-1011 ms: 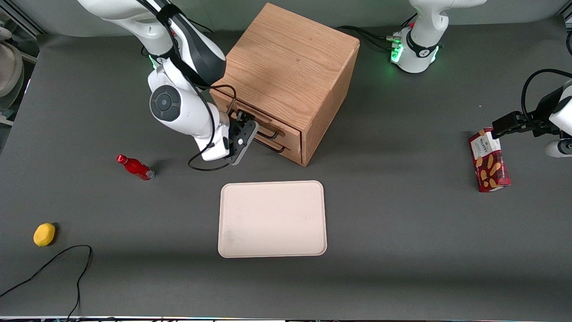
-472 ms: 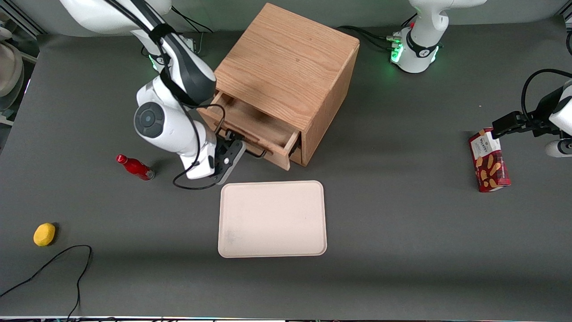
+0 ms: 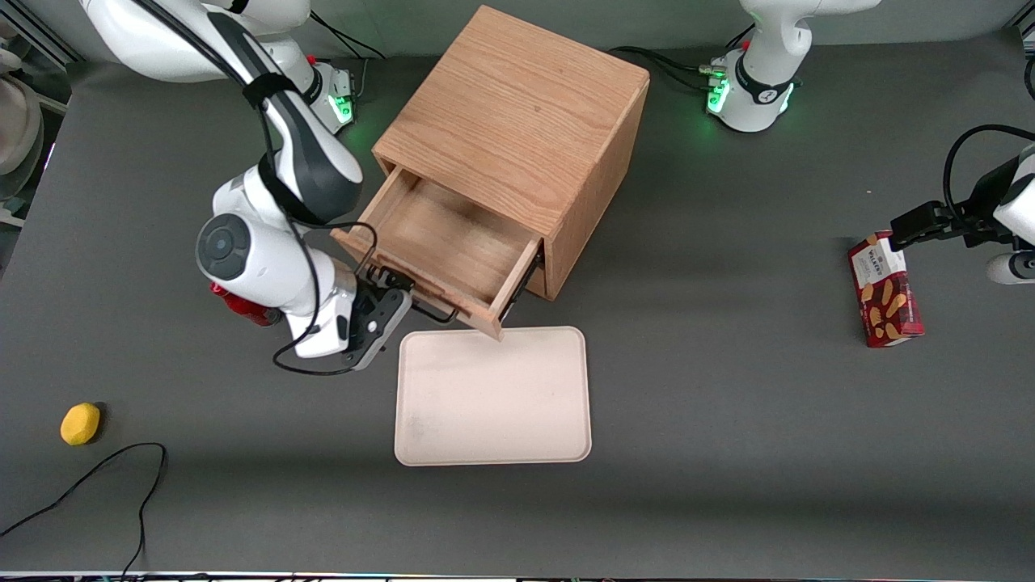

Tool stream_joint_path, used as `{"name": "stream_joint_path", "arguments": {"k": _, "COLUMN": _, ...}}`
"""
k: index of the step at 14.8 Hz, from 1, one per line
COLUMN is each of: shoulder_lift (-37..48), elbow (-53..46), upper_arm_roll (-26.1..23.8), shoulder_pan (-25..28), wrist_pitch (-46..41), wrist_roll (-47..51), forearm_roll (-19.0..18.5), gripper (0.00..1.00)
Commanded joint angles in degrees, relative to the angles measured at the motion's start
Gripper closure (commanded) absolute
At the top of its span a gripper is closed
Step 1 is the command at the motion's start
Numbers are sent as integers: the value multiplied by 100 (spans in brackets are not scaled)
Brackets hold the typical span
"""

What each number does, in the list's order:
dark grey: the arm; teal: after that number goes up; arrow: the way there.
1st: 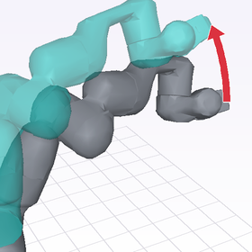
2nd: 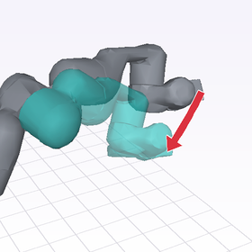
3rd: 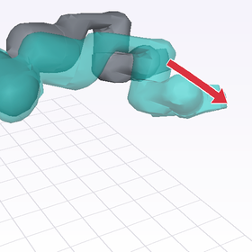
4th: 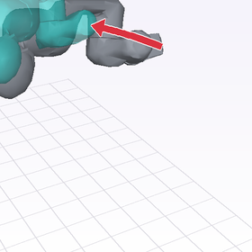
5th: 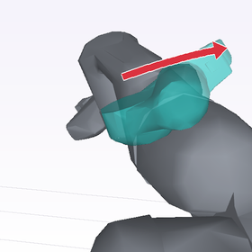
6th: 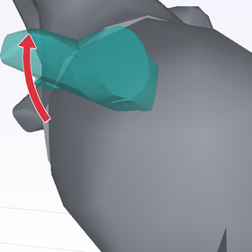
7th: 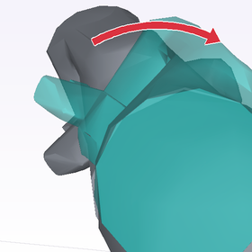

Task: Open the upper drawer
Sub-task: 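Pull the handle outward with the right gripper, sliding the drawer open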

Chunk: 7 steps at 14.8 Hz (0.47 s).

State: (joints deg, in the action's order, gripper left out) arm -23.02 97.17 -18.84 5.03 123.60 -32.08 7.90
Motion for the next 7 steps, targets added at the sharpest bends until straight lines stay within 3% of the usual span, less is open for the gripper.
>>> {"name": "stream_joint_path", "arguments": {"k": 1, "shoulder_lift": -150, "elbow": -346, "upper_arm_roll": 161, "shoulder_pan": 69, "wrist_pitch": -11, "wrist_roll": -141, "forearm_roll": -60, "gripper": 0}}
{"name": "stream_joint_path", "arguments": {"k": 7, "shoulder_lift": -186, "elbow": -602, "upper_arm_roll": 407, "shoulder_pan": 95, "wrist_pitch": -11, "wrist_roll": -141, "forearm_roll": -43, "gripper": 0}}
